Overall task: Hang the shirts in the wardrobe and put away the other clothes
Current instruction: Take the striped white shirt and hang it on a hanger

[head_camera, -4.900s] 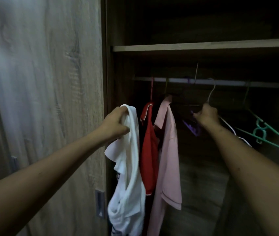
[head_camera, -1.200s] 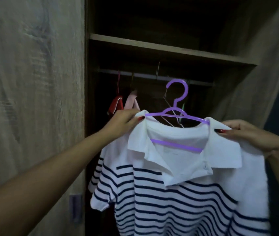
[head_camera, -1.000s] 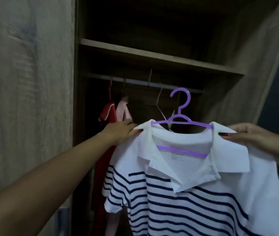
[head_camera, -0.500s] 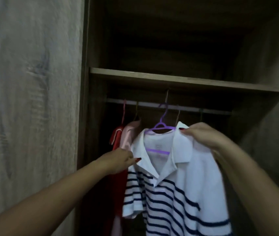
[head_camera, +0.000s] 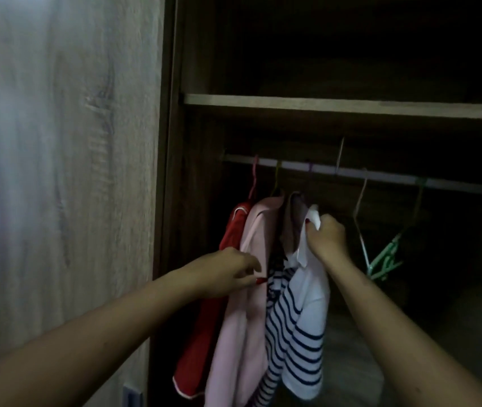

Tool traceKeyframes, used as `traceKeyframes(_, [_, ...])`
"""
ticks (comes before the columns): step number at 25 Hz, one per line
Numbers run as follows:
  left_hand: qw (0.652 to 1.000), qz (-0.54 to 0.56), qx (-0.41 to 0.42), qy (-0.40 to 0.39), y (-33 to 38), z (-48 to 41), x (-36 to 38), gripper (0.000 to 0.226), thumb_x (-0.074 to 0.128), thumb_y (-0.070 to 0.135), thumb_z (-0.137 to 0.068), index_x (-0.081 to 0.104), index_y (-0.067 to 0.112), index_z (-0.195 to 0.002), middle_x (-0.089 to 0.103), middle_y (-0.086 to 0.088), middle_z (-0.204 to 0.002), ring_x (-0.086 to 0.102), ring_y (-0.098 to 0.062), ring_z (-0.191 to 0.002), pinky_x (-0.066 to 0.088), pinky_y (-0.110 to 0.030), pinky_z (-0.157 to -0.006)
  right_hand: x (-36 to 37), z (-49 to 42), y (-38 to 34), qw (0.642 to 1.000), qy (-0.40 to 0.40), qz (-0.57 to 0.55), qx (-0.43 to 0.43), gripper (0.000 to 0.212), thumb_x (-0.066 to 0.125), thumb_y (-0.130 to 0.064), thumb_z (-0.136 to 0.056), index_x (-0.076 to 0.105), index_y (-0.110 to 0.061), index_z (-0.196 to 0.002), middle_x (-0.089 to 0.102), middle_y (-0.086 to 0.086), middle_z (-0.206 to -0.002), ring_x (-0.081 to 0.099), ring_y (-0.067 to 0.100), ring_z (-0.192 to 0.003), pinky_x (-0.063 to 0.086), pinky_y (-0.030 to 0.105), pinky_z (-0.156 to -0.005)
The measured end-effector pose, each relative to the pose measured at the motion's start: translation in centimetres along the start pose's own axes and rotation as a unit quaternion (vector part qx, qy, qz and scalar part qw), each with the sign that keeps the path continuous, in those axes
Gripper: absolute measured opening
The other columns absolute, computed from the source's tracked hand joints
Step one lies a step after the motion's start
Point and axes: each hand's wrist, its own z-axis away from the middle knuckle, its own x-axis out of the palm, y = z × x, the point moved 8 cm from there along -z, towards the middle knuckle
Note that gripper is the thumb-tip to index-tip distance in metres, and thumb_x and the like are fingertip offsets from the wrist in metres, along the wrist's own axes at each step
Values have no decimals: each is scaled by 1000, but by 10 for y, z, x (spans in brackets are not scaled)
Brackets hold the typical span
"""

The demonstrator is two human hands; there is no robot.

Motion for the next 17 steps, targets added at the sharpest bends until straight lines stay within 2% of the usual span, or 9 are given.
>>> traceKeyframes(2, [999,34,-21,6,1,1,-2,42,43,52,-90,60,25,-116,69,6,-107,64,-6,-95,55,-37,-81,3,5,5,999,22,-3,-42,27,52,-18,-90,60,4,-104,62,24,-105,60,37,-96,39,28,-71])
traceKeyframes(5, [992,111,-41,36,5,6,-6,34,46,41,-94,62,22,-117,69,7,-110,64,0,-96,55,-25,-82,-8,35,-3,987,97,-41,-122,24,59,-13,-87,59,0,-107,55,16,-109,54,20,-91,35,19,-72])
traceKeyframes(7, [980,175,-62,70,3,15,-6,29,49,30,-96,63,17,-117,70,3,-109,66,-2,-90,53,-13,-68,-12,60,-8,973,148,-62,-166,28,60,-10,-85,59,-6,-112,50,12,-115,50,19,-96,35,20,-79])
traceKeyframes(9, [955,260,-97,105,-7,33,-2,23,50,24,-96,66,14,-110,73,-1,-99,71,-7,-79,49,-11,-55,-8,87,-19,959,176,-40,-217,27,58,-11,-81,61,-11,-108,51,9,-113,47,23,-102,32,27,-85])
traceKeyframes(12, [904,366,-157,154,-27,77,2,23,49,19,-97,66,5,-102,74,-6,-88,72,-15,-67,46,-11,-50,9,123,-50,946,141,-70,-284,24,55,-11,-78,65,-14,-99,56,2,-104,47,16,-102,30,30,-87])
traceKeyframes(14, [876,407,-194,172,-44,122,4,25,47,17,-98,66,1,-101,73,-3,-80,69,-13,-62,47,-12,-49,29,149,-85,927,99,-117,-343,21,57,-3,-79,66,-11,-96,59,1,-99,53,18,-98,37,33,-87])
traceKeyframes(15, [868,412,-214,177,-55,151,4,25,46,16,-98,67,3,-99,72,0,-78,68,-11,-61,47,-13,-49,45,163,-105,916,66,-150,-367,19,57,0,-80,66,-8,-95,60,2,-97,56,21,-95,42,35,-85])
traceKeyframes(17, [846,419,-270,188,-80,212,1,24,44,19,-99,67,14,-95,72,4,-77,67,-9,-61,46,-14,-48,83,191,-143,895,-7,-215,-391,17,57,4,-82,65,-4,-94,62,5,-94,58,20,-89,46,28,-81])
